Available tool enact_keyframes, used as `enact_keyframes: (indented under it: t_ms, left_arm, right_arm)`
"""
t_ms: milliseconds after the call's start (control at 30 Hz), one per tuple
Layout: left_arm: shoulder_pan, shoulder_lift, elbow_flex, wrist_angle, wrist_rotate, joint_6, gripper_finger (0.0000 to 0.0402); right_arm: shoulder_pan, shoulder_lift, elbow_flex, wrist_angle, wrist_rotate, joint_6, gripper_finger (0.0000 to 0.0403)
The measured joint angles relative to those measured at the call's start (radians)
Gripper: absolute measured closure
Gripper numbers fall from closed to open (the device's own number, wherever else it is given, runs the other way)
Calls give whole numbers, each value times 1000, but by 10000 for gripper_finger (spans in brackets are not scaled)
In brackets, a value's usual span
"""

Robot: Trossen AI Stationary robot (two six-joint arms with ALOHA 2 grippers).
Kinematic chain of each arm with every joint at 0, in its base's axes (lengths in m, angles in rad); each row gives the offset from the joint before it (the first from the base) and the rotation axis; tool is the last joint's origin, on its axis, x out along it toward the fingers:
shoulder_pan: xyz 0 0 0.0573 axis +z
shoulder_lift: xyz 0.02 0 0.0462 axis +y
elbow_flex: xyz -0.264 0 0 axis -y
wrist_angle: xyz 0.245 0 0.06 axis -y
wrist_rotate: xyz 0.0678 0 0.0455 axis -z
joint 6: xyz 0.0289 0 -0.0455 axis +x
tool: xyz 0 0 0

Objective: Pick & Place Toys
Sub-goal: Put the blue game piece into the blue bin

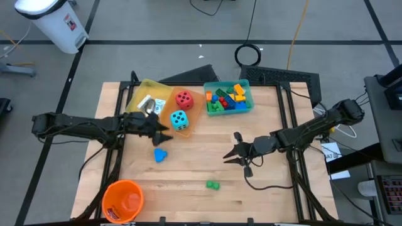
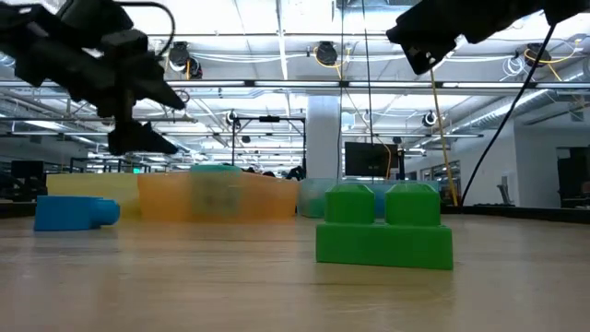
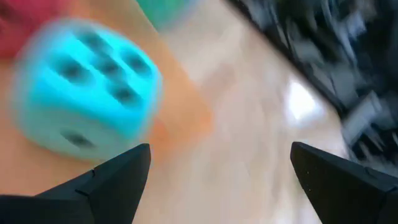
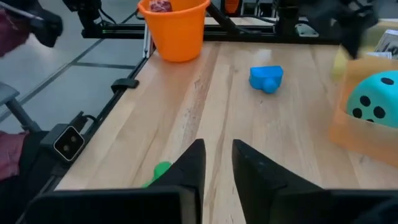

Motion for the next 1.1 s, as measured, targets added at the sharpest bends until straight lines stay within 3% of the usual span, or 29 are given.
enact_keyframes:
  t_ms: [100,233,367,533,700,1000,1100]
  left_arm:
    - [-78,40,88,-163,56,0,9]
    - [-246,143,223,-464,-122,38,9]
    - [-397,259,294,-600,-283,150,9]
    - [-488,402,296,-570,-283,140,9]
    - [-504,508,294,-604,-240,104,9]
    - [-483,600,299,-597,-184,71,12]
    - [-476,601,298,-579,-171,77,42]
  right_arm:
    - [0,0,-9,4,0,0,349]
    - [0,0,-21,2,0,0,349]
    - [0,0,-30,6,0,2,352]
    - [0,0,-32,11,0,3,353]
    - [2,0,-32,11,0,3,353]
    - [2,0,-32,11,0,3,353]
    - [2,0,-32,11,0,3,353]
